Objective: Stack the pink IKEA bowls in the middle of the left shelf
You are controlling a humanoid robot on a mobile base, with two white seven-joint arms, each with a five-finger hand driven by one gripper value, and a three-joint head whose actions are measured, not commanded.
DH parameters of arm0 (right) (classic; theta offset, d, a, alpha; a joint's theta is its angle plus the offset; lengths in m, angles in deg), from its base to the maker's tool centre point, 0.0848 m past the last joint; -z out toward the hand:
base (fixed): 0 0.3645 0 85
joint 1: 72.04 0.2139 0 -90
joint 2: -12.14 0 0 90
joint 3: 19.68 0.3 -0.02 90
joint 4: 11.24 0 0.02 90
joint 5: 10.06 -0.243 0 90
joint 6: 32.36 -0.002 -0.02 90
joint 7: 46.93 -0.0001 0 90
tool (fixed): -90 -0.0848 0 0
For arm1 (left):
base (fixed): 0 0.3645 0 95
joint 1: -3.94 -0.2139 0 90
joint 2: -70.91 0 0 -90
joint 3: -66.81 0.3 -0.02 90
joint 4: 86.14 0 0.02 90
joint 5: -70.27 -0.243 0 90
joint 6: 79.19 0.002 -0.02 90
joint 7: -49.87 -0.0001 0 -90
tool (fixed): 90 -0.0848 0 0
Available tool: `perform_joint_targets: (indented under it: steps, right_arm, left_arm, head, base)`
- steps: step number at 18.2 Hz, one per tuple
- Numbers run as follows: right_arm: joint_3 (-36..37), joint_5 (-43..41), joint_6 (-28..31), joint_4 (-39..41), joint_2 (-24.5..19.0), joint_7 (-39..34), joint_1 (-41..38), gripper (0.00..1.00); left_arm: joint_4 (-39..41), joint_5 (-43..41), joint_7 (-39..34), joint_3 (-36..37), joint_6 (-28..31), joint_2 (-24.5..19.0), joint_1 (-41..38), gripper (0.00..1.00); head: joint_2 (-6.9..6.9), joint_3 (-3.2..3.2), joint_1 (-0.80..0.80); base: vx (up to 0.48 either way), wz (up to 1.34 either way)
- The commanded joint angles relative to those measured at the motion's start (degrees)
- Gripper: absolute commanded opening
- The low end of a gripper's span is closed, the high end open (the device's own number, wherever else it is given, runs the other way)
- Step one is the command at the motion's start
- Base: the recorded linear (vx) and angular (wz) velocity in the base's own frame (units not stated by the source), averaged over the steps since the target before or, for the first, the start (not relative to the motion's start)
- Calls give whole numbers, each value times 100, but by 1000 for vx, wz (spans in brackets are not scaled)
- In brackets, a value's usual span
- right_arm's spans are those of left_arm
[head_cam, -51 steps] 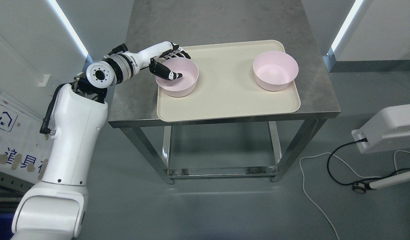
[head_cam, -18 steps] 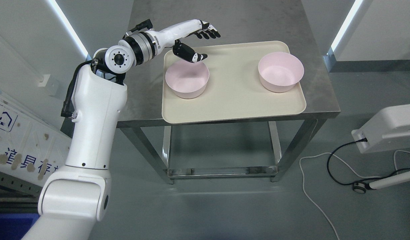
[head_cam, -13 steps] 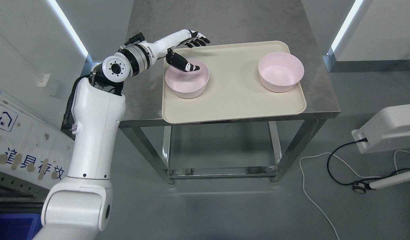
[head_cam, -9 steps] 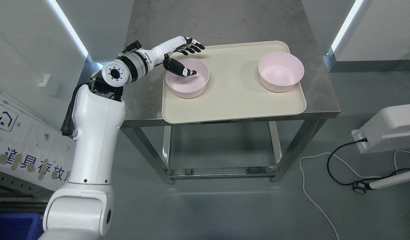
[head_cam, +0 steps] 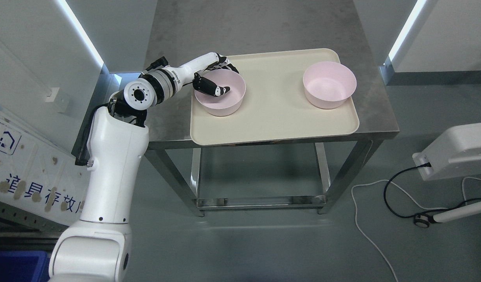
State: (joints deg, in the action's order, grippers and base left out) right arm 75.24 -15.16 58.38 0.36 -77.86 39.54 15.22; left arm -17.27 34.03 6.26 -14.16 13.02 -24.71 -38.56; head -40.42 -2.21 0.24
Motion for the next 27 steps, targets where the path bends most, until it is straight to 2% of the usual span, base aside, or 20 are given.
perform_joint_targets:
  steps: [1, 4, 8, 10, 18, 21, 23, 27]
  right_arm:
    - [0, 0, -3, 0, 100, 2, -8, 100]
    - [0, 0, -3, 0, 100, 2, 1, 100]
    - [0, 0, -3, 0, 100, 2, 1, 100]
    - [0, 0, -3, 0, 100, 2, 1, 100]
    - [0, 0, -3, 0, 100, 2, 1, 100]
    - [0, 0, -3, 0, 100, 2, 1, 100]
    - [0, 0, -3, 0, 100, 2, -8, 100]
    - [0, 0, -3, 0, 100, 2, 1, 100]
  left_arm:
    - [65, -156, -7, 318, -229, -71, -57, 21]
    - [65, -156, -104, 292, -380, -10, -22, 12]
    - [47, -156, -182, 248, -397, 26, 40, 8]
    - [39, -147, -279, 143, -615, 43, 31, 1]
    - [30, -77, -289, -270, -705, 462, 277, 1]
    - [21, -15, -253, -411, -652, 462, 426, 1]
    - [21, 256, -271, -202, -469, 462, 602, 0]
    - [4, 1038, -472, 1044, -55, 462, 1190, 0]
  head:
    - [0, 0, 0]
    - [0, 0, 0]
    - [0, 0, 0]
    - [0, 0, 0]
    - [0, 0, 0]
    - [0, 0, 0]
    - [0, 0, 0]
    - [0, 0, 0]
  base:
    - [0, 0]
    - [0, 0]
    - [0, 0]
    - [0, 0]
    - [0, 0]
    - [0, 0]
    - [0, 0]
    - [0, 0]
